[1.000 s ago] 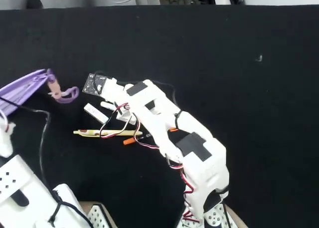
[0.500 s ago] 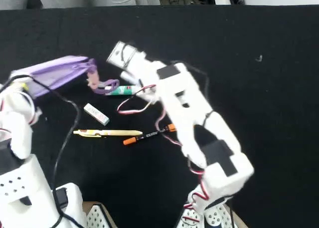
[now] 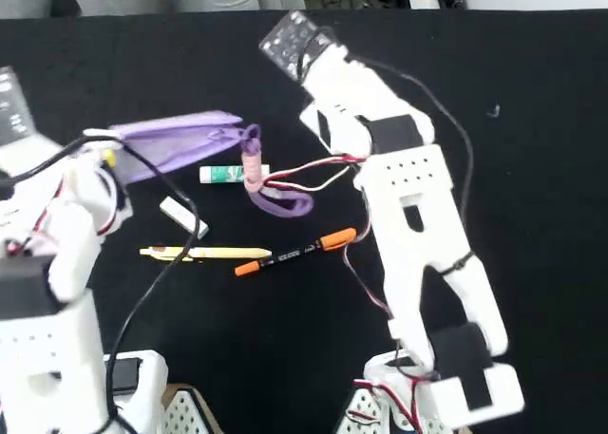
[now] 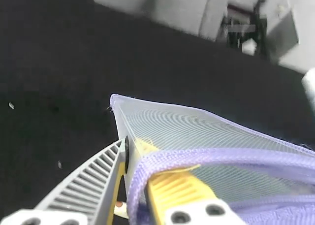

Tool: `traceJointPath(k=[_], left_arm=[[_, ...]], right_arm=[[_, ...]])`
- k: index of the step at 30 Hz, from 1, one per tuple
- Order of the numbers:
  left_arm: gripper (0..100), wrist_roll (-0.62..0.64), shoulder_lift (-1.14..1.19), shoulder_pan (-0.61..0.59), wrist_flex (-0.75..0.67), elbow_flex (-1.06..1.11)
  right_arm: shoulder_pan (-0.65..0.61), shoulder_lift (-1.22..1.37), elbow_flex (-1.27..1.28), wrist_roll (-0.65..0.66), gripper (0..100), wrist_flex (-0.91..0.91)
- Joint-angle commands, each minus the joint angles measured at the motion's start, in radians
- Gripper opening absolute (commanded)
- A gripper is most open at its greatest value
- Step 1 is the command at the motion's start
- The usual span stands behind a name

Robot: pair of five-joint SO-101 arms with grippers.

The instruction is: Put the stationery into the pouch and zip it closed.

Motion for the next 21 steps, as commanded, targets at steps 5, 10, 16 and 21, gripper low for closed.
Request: traceJointPath(k=[5,10,16,21], left_arm=[[3,0.015,0.138,0.036,-0.005,-0.013],[3,0.015,0.146,0.036,-0.005,-0.013],[3,0.015,0.144,0.036,-0.028,0.028],[3,0.015,0.140,0.036,-0.101,0.113]], right_arm=[[0.011,-0.139,-0.059,-0.147,1.1,-0.187],[-0.023,-0.213,-0.051,-0.244,1.1,-0.265],[-0.149,-0.351,-0.016,-0.331,1.1,-0.276],[-0.242,-0.506,0.137,-0.351,1.1,-0.368]])
